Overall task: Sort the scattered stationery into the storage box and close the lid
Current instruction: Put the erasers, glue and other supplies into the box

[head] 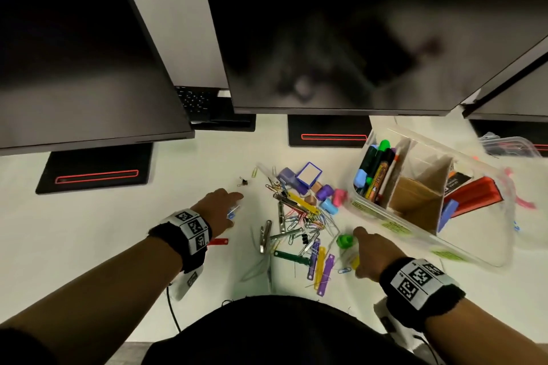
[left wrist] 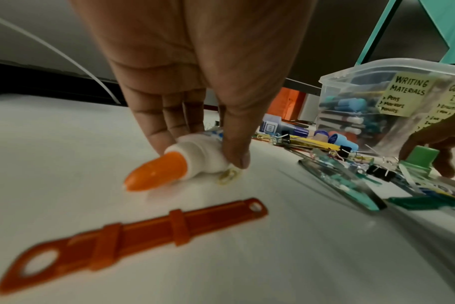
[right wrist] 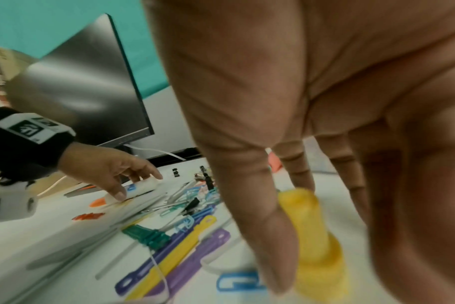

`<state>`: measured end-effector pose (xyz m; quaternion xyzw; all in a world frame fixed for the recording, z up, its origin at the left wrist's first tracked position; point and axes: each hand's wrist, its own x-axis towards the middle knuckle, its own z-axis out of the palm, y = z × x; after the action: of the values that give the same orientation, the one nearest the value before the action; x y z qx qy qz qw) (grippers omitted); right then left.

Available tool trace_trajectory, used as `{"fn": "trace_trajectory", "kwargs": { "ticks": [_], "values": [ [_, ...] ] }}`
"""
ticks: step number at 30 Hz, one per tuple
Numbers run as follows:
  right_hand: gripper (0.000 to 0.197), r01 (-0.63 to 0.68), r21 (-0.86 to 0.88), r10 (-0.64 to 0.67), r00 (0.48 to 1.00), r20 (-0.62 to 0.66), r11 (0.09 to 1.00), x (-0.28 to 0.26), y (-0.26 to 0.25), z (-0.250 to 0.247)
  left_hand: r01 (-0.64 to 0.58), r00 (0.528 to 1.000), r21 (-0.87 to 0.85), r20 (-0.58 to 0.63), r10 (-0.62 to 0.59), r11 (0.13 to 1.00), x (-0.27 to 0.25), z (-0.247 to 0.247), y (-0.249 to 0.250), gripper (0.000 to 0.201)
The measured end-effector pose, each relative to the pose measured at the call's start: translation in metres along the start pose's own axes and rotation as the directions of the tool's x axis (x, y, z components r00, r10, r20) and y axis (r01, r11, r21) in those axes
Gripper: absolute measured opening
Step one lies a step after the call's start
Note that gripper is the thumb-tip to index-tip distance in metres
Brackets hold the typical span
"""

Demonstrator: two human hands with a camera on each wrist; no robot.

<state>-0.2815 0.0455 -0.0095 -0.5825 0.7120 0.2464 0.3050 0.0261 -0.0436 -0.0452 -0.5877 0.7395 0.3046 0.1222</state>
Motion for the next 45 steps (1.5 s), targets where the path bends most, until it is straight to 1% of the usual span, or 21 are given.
{"fn": "trace_trajectory", "kwargs": {
  "ticks": [5, 8, 11, 14, 18, 21, 24, 26, 28, 29, 30, 33, 34, 36, 37, 38, 39, 40, 41, 43, 45],
  "values": [
    [0.058, 0.038, 0.110, -0.032, 0.998, -0.054, 0.993, 0.007, -0.013, -0.002, -0.035, 0.999, 0.070, 0.031, 0.033, 0.997, 0.001, 0.000, 0.004, 0.064],
    [0.053, 0.100, 0.112, -0.090, 0.992, -0.087, 0.989, 0.010, -0.026, -0.007, -0.037, 0.998, 0.068, 0.044, 0.034, 0.997, 0.001, -0.005, 0.009, 0.066],
    [0.065, 0.130, 0.147, -0.113, 0.987, -0.114, 0.981, 0.011, -0.036, -0.015, -0.029, 1.000, -0.072, -0.010, 0.029, 0.997, -0.001, -0.016, 0.022, 0.066],
    [0.062, 0.210, 0.185, -0.172, 0.965, -0.200, 0.960, 0.008, -0.042, -0.029, -0.103, 0.991, -0.271, -0.109, 0.076, 0.957, 0.000, -0.035, 0.046, 0.058],
    [0.057, 0.354, 0.345, -0.281, 0.928, -0.245, 0.869, -0.001, -0.053, -0.047, -0.260, 0.960, -0.543, -0.233, 0.154, 0.799, 0.002, -0.055, 0.088, 0.049],
    [0.034, 0.412, 0.541, -0.295, 0.909, -0.293, 0.733, -0.005, -0.058, -0.052, -0.325, 0.941, -0.694, -0.308, 0.143, 0.642, 0.006, -0.061, 0.116, 0.043],
    [0.015, 0.408, 0.712, -0.241, 0.913, -0.330, 0.572, -0.012, -0.050, -0.057, -0.277, 0.961, -0.833, -0.247, 0.125, 0.478, 0.012, -0.062, 0.134, 0.032],
    [0.020, 0.392, 0.791, -0.183, 0.920, -0.347, 0.469, -0.016, -0.041, -0.060, -0.227, 0.972, -0.907, -0.186, 0.144, 0.356, 0.015, -0.060, 0.140, 0.025],
    [0.026, 0.403, 0.804, -0.126, 0.912, -0.389, 0.438, -0.022, -0.030, -0.065, -0.195, 0.973, -0.933, -0.146, 0.179, 0.303, 0.018, -0.060, 0.145, 0.021],
    [0.026, 0.412, 0.795, -0.100, 0.905, -0.413, 0.446, -0.025, -0.022, -0.068, -0.192, 0.970, -0.930, -0.131, 0.206, 0.314, 0.020, -0.059, 0.148, 0.020],
    [0.022, 0.420, 0.781, -0.079, 0.897, -0.435, 0.463, -0.030, -0.017, -0.072, -0.202, 0.966, -0.911, -0.123, 0.229, 0.359, 0.022, -0.059, 0.149, 0.019],
    [0.013, 0.440, 0.741, -0.014, 0.864, -0.503, 0.507, -0.042, 0.004, -0.086, -0.240, 0.961, -0.753, -0.093, 0.262, 0.612, 0.033, -0.056, 0.151, 0.017],
    [0.012, 0.448, 0.732, 0.004, 0.851, -0.525, 0.514, -0.045, 0.014, -0.090, -0.235, 0.966, -0.694, -0.088, 0.243, 0.680, 0.038, -0.053, 0.152, 0.016],
    [0.012, 0.461, 0.719, 0.039, 0.828, -0.559, 0.520, -0.052, 0.031, -0.098, -0.218, 0.976, -0.598, -0.120, 0.183, 0.771, 0.051, -0.048, 0.149, 0.013],
    [0.012, 0.465, 0.713, 0.059, 0.816, -0.575, 0.524, -0.056, 0.040, -0.101, -0.223, 0.974, -0.504, -0.138, 0.177, 0.834, 0.059, -0.045, 0.148, 0.014],
    [0.011, 0.469, 0.707, 0.074, 0.805, -0.589, 0.528, -0.059, 0.048, -0.104, -0.235, 0.969, -0.342, -0.150, 0.194, 0.910, 0.065, -0.043, 0.145, 0.017],
    [0.013, 0.473, 0.704, 0.090, 0.794, -0.601, 0.529, -0.063, 0.057, -0.106, -0.246, 0.963, -0.154, -0.147, 0.224, 0.957, 0.071, -0.041, 0.143, 0.022],
    [0.016, 0.477, 0.701, 0.106, 0.783, -0.613, 0.530, -0.067, 0.066, -0.109, -0.249, 0.959, 0.003, -0.142, 0.247, 0.969, 0.076, -0.039, 0.140, 0.026],
    [0.019, 0.473, 0.696, 0.129, 0.771, -0.624, 0.540, -0.071, 0.074, -0.112, -0.247, 0.957, 0.096, -0.132, 0.258, 0.964, 0.079, -0.036, 0.137, 0.028],
    [0.015, 0.450, 0.677, 0.190, 0.734, -0.652, 0.583, -0.079, 0.093, -0.120, -0.244, 0.957, 0.198, -0.108, 0.269, 0.949, 0.087, -0.031, 0.132, 0.029],
    [0.016, 0.376, 0.604, 0.229, 0.683, -0.693, 0.703, -0.084, 0.113, -0.125, -0.236, 0.959, 0.265, -0.090, 0.267, 0.935, 0.090, -0.026, 0.130, 0.027]
  ]
}}
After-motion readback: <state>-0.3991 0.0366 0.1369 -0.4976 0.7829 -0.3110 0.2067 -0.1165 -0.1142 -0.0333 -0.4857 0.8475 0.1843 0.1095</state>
